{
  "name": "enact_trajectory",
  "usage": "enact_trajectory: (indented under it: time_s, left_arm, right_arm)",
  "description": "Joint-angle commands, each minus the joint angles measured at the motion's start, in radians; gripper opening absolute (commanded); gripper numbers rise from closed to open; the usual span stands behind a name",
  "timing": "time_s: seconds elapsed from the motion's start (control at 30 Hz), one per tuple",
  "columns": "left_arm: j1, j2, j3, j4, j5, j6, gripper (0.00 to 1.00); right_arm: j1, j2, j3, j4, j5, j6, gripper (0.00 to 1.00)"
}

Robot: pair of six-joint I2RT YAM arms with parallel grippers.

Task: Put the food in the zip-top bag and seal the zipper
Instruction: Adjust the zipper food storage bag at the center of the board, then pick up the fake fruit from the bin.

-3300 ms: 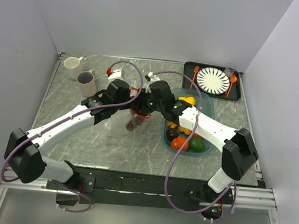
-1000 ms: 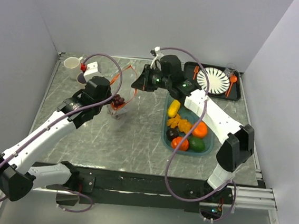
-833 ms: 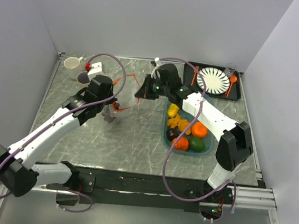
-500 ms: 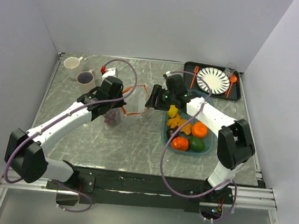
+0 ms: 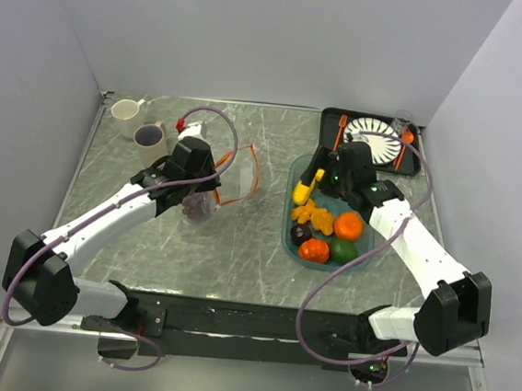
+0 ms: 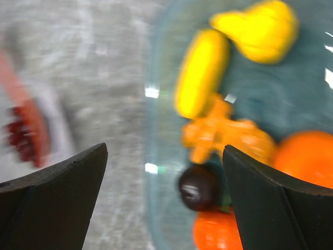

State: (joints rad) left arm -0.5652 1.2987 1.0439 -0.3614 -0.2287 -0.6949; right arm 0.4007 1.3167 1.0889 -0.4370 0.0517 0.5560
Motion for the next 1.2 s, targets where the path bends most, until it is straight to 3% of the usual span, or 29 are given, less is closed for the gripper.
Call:
enact_trajectory:
  time_s: [0.0, 0.27, 0.53, 1.03, 1.17]
  left_arm:
    - [-0.002, -0.039, -0.008, 0.042, 0.022, 0.02, 0.01]
    - [-0.001, -0.036, 0.005, 0.039, 0.038, 0.031, 0.01]
    - [-0.002, -0.041, 0.005, 0.058, 0.057, 0.021, 0.01]
    - [-0.002, -0.044, 0.028, 0.042, 0.071, 0.028, 0.01]
    - [-0.002, -0.042, 0.028, 0.038, 0.074, 0.023, 0.01]
  right_arm:
    - [-0.031, 0.024, -0.032, -0.083, 0.08, -0.015, 0.98]
    - [-0.167, 0.131, -0.008, 0.004, 0.042, 0.033, 0.97]
    - [-0.203, 0.318, 0.121, 0.08, 0.031, 0.064, 0.95]
    - [-0.258, 0.484, 0.189, 0.133, 0.03, 0.051, 0.74]
    - [-0.266, 0.509, 0.178, 0.164, -0.03, 0.053, 0.7]
